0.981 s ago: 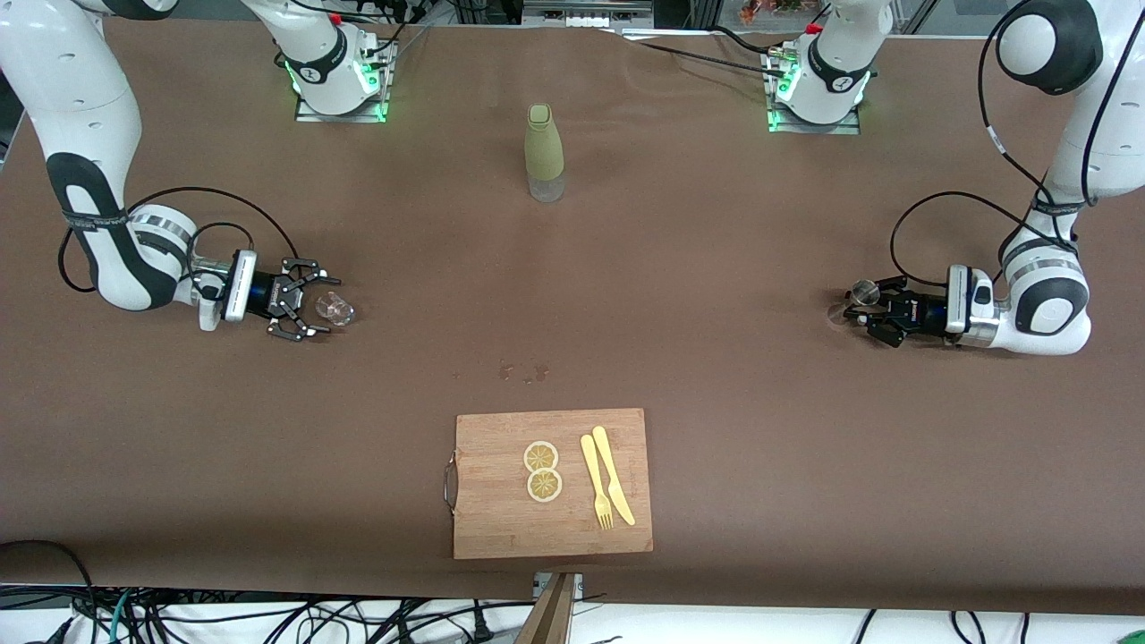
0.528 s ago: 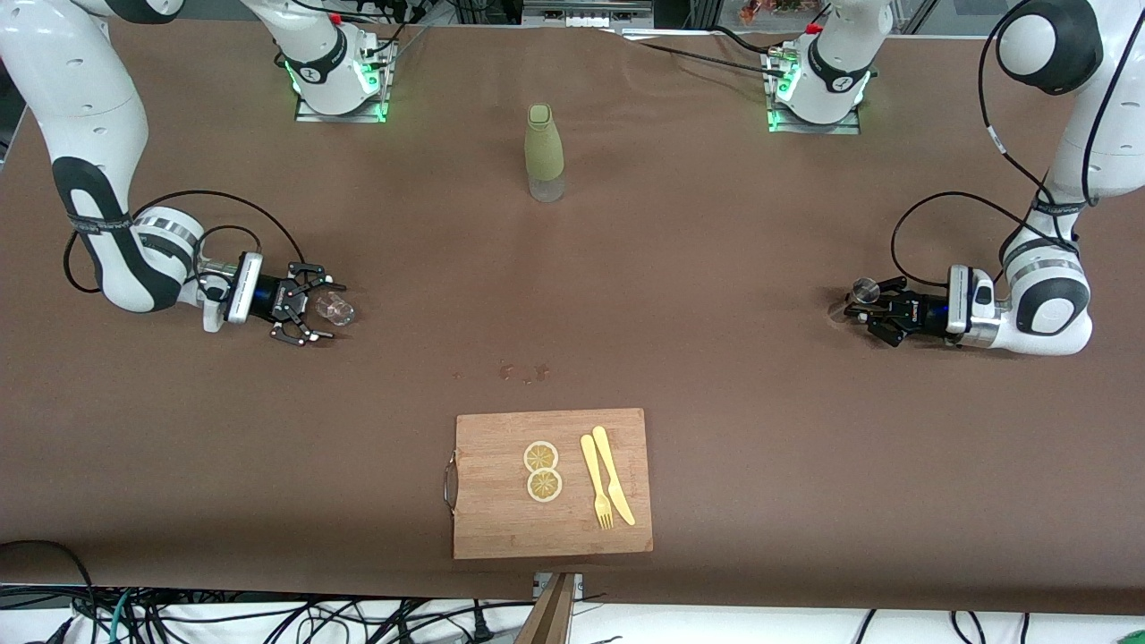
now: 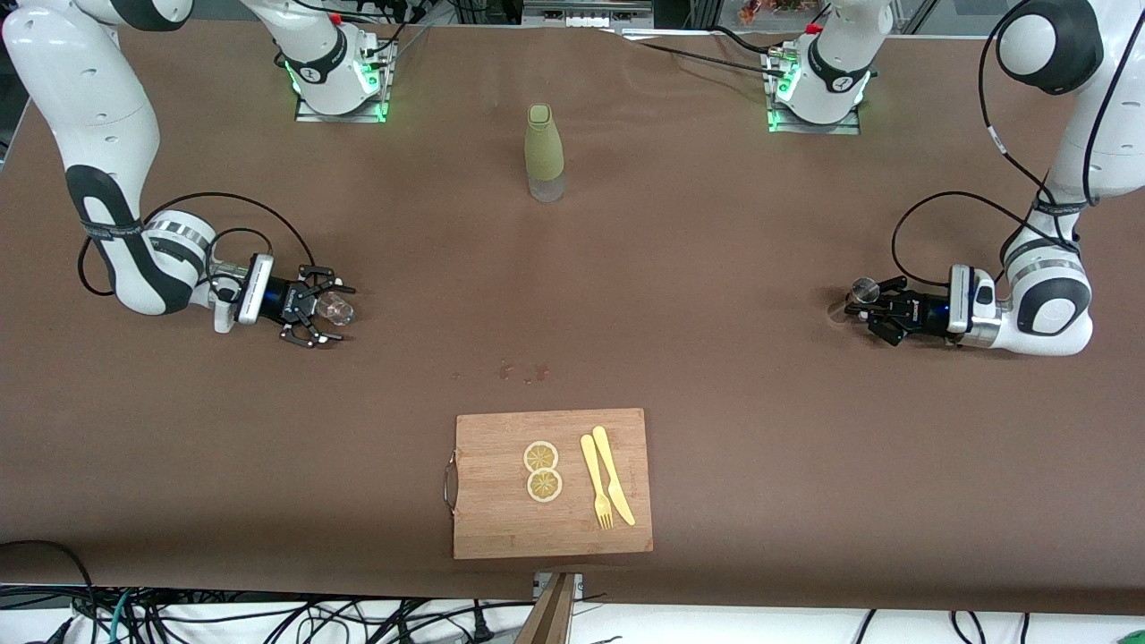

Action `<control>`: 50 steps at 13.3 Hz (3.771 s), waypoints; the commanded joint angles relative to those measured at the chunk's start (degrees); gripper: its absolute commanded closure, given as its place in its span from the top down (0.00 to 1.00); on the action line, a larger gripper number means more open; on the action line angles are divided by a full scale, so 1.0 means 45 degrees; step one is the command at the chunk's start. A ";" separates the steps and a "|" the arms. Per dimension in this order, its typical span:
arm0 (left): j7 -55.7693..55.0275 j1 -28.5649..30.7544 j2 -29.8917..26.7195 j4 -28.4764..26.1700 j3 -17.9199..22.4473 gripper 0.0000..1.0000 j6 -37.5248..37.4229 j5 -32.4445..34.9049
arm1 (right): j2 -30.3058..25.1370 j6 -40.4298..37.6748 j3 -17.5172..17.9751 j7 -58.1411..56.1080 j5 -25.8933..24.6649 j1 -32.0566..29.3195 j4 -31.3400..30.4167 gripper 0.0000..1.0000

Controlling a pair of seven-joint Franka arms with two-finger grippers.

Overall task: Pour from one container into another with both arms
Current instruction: 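Lift the glass cup with the right gripper while the left gripper lifts the jigger, then carry the jigger with the left gripper toward the right gripper's glass cup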

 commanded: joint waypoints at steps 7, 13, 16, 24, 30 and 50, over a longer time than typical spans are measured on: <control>-0.0105 -0.0117 -0.0236 0.0369 0.0058 0.00 -0.0878 -0.0348 | 0.0216 -0.0043 0.0035 -0.0585 0.0703 0.0238 -0.0049 0.93; -0.2078 -0.0486 -0.0412 0.0468 -0.1230 0.00 -0.0138 -0.1010 | 0.0236 -0.0082 0.0054 -0.0644 0.0762 0.0257 0.0067 0.27; -0.2412 -0.1052 -0.0451 0.0293 -0.2224 0.00 0.1322 -0.1945 | 0.0236 -0.0160 0.0054 -0.0625 0.0762 0.0316 0.0185 0.13; -0.2940 -0.5092 -0.0490 0.0137 -0.2755 0.00 0.4098 -0.6025 | 0.0177 -0.0590 0.1067 0.0800 0.0801 0.0335 0.1491 0.07; -0.3291 -0.7945 -0.0510 -0.0118 -0.2755 0.00 0.6148 -0.9599 | 0.0138 -0.0415 0.1869 0.1541 0.1876 0.0686 0.2860 0.04; -0.5205 -1.3944 0.0269 0.2263 -0.0977 0.00 1.1289 -1.4662 | -0.1560 0.5387 0.4859 0.6250 0.0393 0.1293 0.4054 0.04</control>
